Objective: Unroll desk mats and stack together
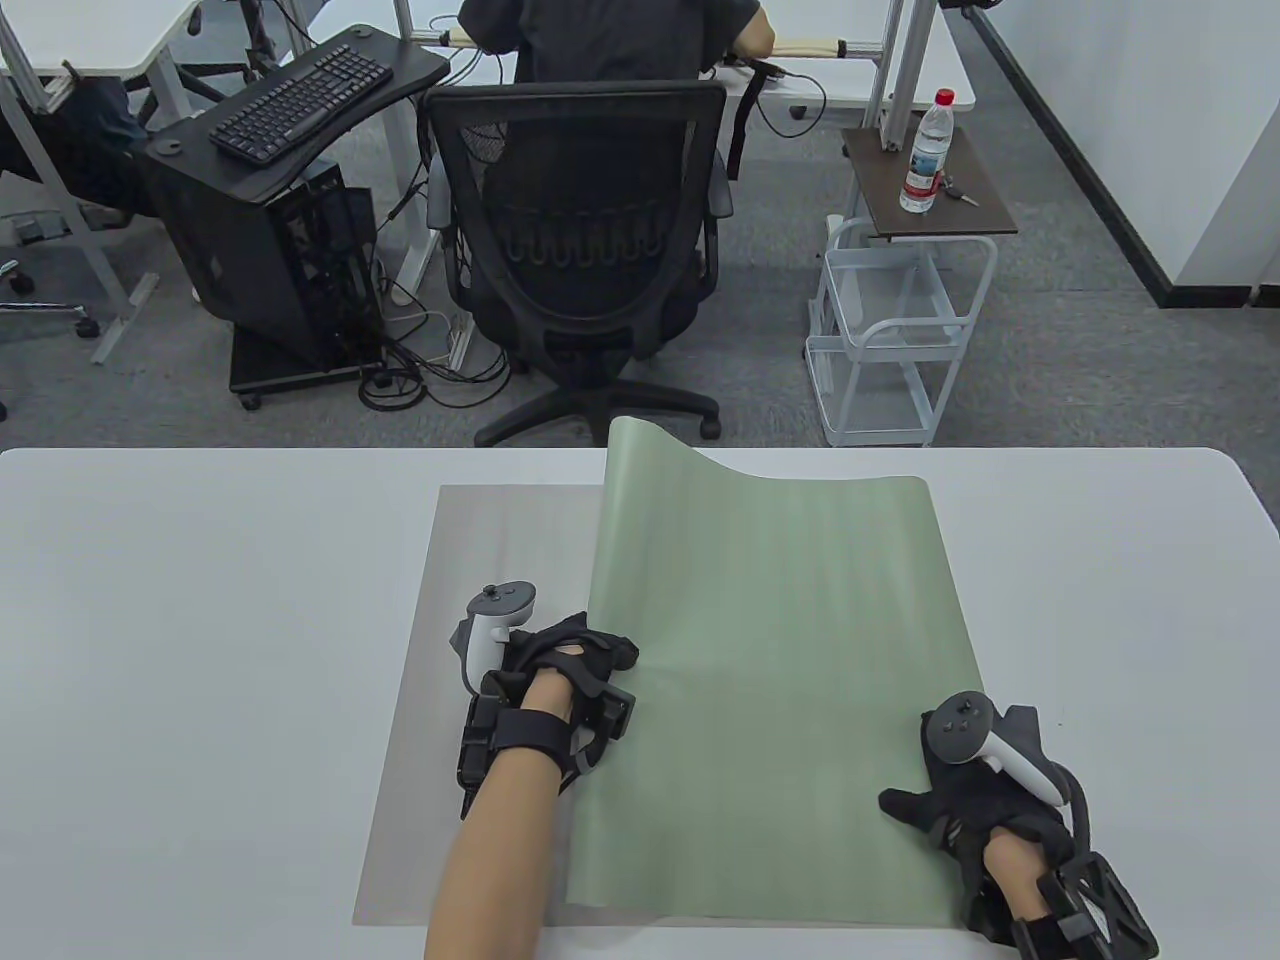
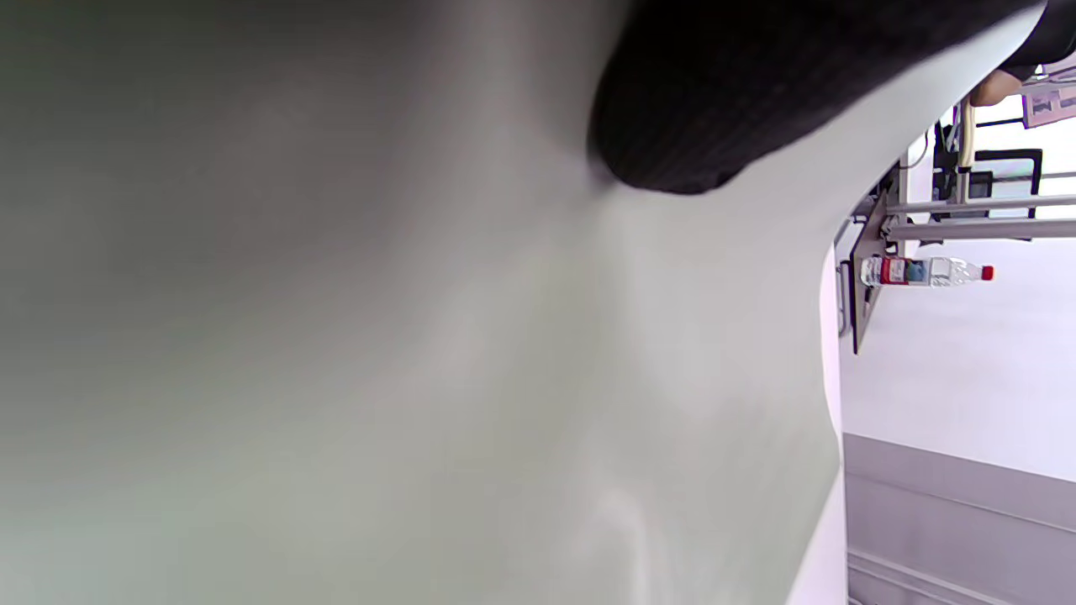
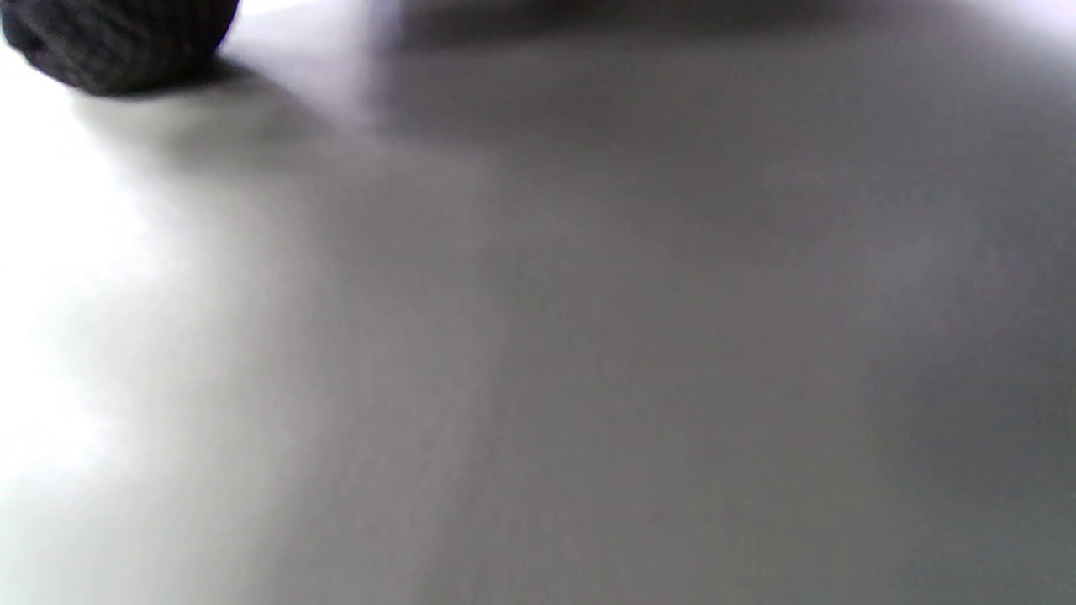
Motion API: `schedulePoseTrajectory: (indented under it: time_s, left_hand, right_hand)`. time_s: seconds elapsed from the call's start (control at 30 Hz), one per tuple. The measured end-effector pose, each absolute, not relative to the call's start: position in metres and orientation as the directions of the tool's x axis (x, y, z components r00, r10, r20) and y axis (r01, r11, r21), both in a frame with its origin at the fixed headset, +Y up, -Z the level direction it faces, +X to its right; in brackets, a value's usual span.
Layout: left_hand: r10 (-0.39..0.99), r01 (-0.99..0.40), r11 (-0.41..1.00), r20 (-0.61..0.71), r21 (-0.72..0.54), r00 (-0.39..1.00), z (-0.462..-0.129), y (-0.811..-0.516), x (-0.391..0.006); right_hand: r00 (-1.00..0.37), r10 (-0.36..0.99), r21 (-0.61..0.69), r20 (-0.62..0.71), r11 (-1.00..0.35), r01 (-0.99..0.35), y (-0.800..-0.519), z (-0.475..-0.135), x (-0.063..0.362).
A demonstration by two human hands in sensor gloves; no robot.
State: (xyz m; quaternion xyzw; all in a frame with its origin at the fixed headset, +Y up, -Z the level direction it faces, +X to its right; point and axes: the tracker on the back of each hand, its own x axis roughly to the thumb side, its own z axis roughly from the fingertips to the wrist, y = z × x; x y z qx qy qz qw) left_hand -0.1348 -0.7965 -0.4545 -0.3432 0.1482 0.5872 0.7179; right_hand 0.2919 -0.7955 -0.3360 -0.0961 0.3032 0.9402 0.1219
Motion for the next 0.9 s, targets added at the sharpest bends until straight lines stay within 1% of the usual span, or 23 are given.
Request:
schedulePoseTrajectory:
  time_s: [0.07, 0.27, 0.43, 0.57, 0.77, 0.9]
  left_hand:
    - [0.749, -0.939, 0.073, -0.604, -0.337, 0.274, -0.456, -0.797, -0.135]
    - [0.762, -0.941, 0.019, -0.604, -0.338, 0.233, -0.453, -0.799, -0.137]
    - [0.760, -0.950, 0.006, -0.616, -0.313, 0.208, -0.449, -0.796, -0.143]
    - [0.758, -0.952, 0.017, -0.618, -0.304, 0.211, -0.448, -0.792, -0.149]
    - [0.732, -0.959, 0.083, -0.637, -0.269, 0.242, -0.448, -0.792, -0.156]
    - [0.742, -0.961, 0.048, -0.634, -0.272, 0.217, -0.448, -0.794, -0.159]
  right_hand:
    - [-0.952, 0.172, 0.547, -0.255, -0.786, -0.288, -0.796, -0.336, 0.292]
    - [-0.951, 0.177, 0.549, -0.254, -0.783, -0.293, -0.796, -0.336, 0.292]
    - [-0.949, 0.186, 0.550, -0.253, -0.780, -0.299, -0.796, -0.336, 0.293]
    - [-0.949, 0.187, 0.550, -0.254, -0.780, -0.300, -0.796, -0.336, 0.293]
    - [-0.949, 0.186, 0.549, -0.254, -0.780, -0.300, -0.796, -0.336, 0.293]
    - [-0.950, 0.180, 0.549, -0.254, -0.782, -0.295, -0.795, -0.337, 0.293]
